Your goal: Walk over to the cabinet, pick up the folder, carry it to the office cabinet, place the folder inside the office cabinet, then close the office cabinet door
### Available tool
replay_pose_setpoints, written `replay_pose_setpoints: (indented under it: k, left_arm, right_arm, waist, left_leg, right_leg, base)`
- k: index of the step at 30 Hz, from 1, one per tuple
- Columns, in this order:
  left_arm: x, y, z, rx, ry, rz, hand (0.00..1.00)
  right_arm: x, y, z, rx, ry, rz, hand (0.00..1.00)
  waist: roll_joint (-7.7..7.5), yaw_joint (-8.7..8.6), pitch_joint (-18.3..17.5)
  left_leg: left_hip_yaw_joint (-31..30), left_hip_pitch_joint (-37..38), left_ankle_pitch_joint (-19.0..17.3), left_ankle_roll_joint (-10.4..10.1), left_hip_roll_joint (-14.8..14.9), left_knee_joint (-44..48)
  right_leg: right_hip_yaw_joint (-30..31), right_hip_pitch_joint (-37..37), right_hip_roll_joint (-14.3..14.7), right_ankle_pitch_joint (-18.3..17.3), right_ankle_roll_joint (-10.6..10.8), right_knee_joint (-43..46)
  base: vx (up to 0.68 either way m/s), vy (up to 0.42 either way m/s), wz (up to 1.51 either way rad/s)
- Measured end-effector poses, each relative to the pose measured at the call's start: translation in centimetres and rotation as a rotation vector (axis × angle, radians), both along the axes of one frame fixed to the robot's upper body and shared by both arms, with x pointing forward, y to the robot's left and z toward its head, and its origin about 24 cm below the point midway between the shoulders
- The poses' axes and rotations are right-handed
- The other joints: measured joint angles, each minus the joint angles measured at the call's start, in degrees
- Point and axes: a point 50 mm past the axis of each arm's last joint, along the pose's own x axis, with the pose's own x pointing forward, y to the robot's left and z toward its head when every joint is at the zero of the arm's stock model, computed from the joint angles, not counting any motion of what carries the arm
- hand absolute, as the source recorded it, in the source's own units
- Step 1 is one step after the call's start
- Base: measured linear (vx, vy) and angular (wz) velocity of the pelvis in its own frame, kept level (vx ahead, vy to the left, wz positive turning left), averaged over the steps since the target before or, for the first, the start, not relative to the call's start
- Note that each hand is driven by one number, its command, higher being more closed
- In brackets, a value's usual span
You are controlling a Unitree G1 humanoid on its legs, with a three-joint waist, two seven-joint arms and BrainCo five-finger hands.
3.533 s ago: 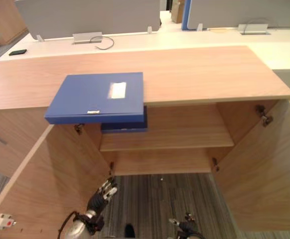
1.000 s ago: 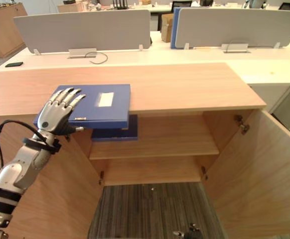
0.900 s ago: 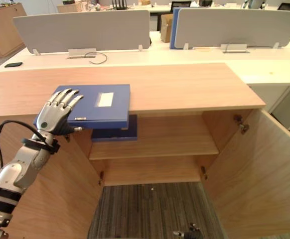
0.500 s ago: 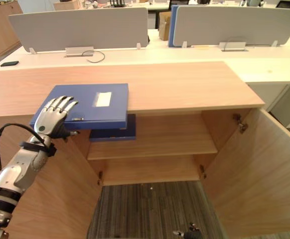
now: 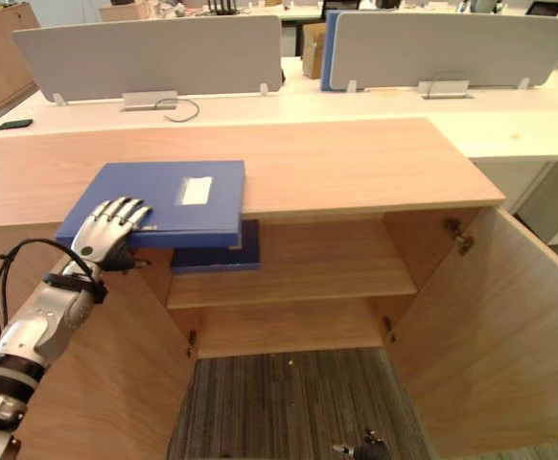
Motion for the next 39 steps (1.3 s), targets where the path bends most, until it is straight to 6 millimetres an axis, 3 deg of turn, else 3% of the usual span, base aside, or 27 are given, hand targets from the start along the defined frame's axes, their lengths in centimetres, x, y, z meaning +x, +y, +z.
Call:
replay_pose_setpoints:
  k: [2,24,27,32,36,39]
  left_arm:
    - [0.5,-0.1,0.8,0.022,-0.031,0.003,1.00]
    - [1.5,-0.9,1.4,0.131,-0.040,-0.023,1.00]
    - [0.2,-1.7,1.9,-0.006,-0.142,-0.010,1.00]
    - [-5.6,-6.3,3.1,-0.565,-0.419,-0.098,1.00]
    - [-7.8,-7.8,2.6,-0.778,-0.435,-0.163,1.00]
    - [-8.3,-7.9,1.9,-0.858,-0.429,-0.157,1.00]
  right_arm:
    - [0.0,0.0,0.0,-0.006,0.001,-0.003,0.00]
    - [0.1,-0.1,0.0,-0.015,0.002,0.004,0.00]
    - [0.1,-0.1,0.0,-0.017,0.002,0.002,0.00]
    - [-0.2,-0.2,0.0,-0.024,0.017,-0.019,0.00]
    - [-0.2,0.0,-0.1,-0.017,0.026,-0.024,0.00]
    - [-0.2,0.0,-0.1,-0.020,0.027,-0.026,0.00]
  waist:
    - [0.11,0.00,-0.1]
    - [0.33,-0.83,-0.3]
    - [0.33,-0.74,-0.3]
    - [0.29,0.45,-0.3]
    - [0.30,1.06,-0.3]
    - [0.28,1.19,-0.3]
  left_leg:
    - [0.3,0.3,-0.1,0.0,0.0,0.0]
    - [1.2,1.0,-0.5,-0.1,0.0,0.0]
    - [0.9,0.7,-0.5,0.0,-0.1,0.0]
    - [0.2,0.4,-0.6,0.1,-0.3,0.0]
    - [-0.2,0.7,-0.5,0.0,0.0,0.0]
    - [-0.3,0.7,-0.4,0.0,0.2,0.0]
  right_leg:
    - [0.4,0.1,0.0,0.0,0.0,0.0]
    - [1.1,0.4,-0.1,0.0,0.0,0.1]
    - [1.0,0.1,-0.2,0.0,0.0,0.0]
    - [0.8,0.0,-0.3,-0.1,-0.1,0.0]
    - [0.4,0.4,0.0,-0.3,-0.4,0.2]
    - [0.0,0.4,0.1,-0.3,-0.4,0.4]
  base:
    - [-0.01,0.005,-0.08]
    - [-0.01,0.005,-0.02]
    - [0.00,0.000,0.00]
    - [0.00,0.000,0.03]
    - [-0.03,-0.009,0.05]
    - [-0.06,-0.002,0.03]
